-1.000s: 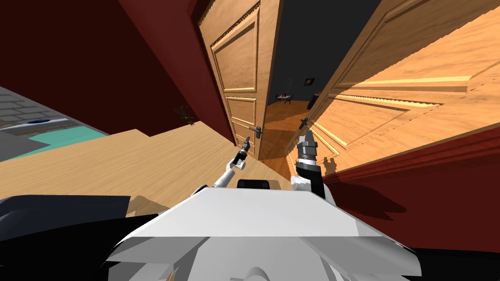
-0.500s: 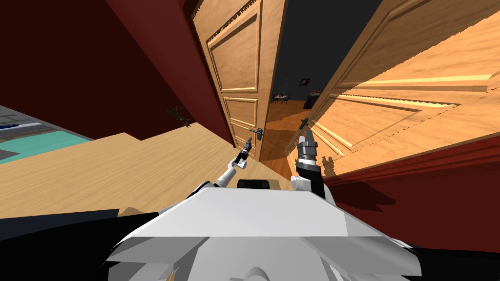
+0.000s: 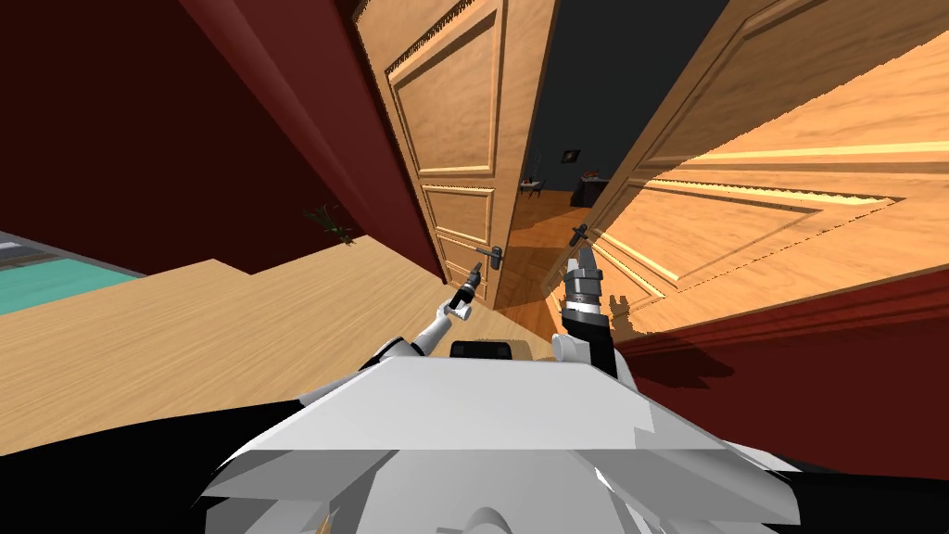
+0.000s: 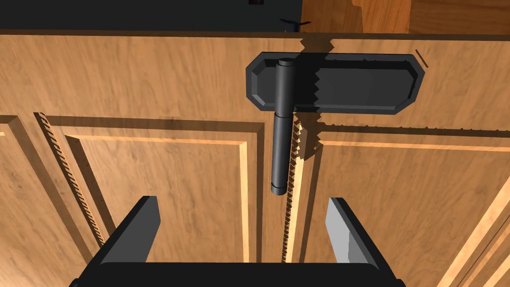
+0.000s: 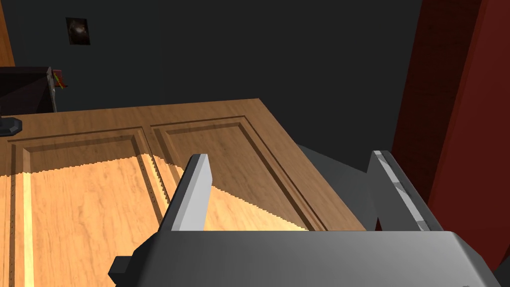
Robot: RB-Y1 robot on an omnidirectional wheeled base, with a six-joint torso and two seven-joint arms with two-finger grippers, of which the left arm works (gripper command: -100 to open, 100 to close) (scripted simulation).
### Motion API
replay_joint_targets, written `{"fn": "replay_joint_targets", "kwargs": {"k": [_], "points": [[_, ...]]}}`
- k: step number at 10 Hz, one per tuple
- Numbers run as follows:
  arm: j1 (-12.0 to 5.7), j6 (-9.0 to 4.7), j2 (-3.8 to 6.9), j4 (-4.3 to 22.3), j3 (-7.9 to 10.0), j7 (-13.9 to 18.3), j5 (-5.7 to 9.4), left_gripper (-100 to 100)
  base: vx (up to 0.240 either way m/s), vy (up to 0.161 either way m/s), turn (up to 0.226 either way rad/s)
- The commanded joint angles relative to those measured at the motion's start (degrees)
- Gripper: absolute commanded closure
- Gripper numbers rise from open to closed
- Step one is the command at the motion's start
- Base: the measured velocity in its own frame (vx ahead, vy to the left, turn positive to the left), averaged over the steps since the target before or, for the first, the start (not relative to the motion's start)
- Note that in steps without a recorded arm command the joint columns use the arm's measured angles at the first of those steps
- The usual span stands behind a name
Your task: Push the door open
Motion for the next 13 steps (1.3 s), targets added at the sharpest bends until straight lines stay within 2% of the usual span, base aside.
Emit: {"fn": "replay_joint_targets", "kwargs": {"k": [1, 8, 9, 10, 13], "points": [[-1.13, 0.08, -0.29, 1.94, -0.68, 0.25, 0.48, -100, 0.093, 0.095, -0.092], [-5.61, 0.72, -2.57, 9.12, -2.95, 0.69, 2.21, -100, 0.088, 0.107, -0.071], [-5.34, 0.50, -2.35, 8.72, -2.73, 0.67, 2.04, -100, 0.031, 0.048, -0.020], [-5.51, 0.42, -1.39, 9.12, -2.47, 0.69, 2.04, -100, 0.109, -0.065, -0.040], [-5.58, 0.33, -0.97, 9.39, -2.12, 0.67, 1.99, -100, 0.162, -0.072, -0.021]]}}
